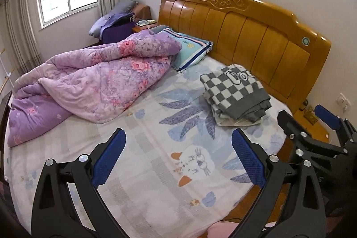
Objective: Fold large clothes
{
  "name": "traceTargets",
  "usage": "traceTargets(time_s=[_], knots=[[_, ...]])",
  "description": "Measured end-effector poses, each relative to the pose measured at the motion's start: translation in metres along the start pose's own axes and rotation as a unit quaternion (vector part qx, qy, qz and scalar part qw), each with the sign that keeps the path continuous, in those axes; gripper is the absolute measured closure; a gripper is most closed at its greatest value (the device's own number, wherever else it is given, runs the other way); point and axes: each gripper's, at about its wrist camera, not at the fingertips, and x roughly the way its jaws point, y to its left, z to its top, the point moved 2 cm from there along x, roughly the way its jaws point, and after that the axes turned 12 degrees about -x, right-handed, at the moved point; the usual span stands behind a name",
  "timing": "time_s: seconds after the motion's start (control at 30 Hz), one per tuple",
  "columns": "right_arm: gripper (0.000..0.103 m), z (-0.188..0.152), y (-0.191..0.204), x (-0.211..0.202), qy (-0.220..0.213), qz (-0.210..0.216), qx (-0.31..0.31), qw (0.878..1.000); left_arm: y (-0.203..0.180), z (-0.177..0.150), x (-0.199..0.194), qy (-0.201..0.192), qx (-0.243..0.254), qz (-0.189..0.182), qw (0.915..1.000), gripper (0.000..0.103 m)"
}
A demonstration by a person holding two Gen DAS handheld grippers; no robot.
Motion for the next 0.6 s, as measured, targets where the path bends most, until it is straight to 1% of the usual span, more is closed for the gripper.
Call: traceTargets(time_s=[0.03,0.1,0.23,0.33,0.6], knots=[[0.008,0.001,0.001,0.001,-0.001,-0.010,-0.004,1.000,-0.002,0.002,0.001,0.000,-0.001,-0.005,1.0000,0.007],[0.008,0.000,0.001,0.003,0.004,-0.024,-0.009,1.000,-0.004,0.005,0.003,0.002,0.000,-0.002,1.0000,0.007],[0.008,-0.002,-0.002,0.004,0.006,-0.026,-0.012,1.000,-0.004,0.007,0.012,0.020,-0.004,-0.015,0.9997,0.007],[0.008,-0.001,-0.004,0.005,0.004,-0.032,-0.016,0.999,-0.006,0.005,0.018,0.028,-0.005,-0.013,0.9995,0.007],[0.008,-0.004,-0.011,0.013,0.018,-0.017,-0.005,1.000,-0.007,0.003,0.029,0.043,-0.008,-0.016,0.9989,0.007]])
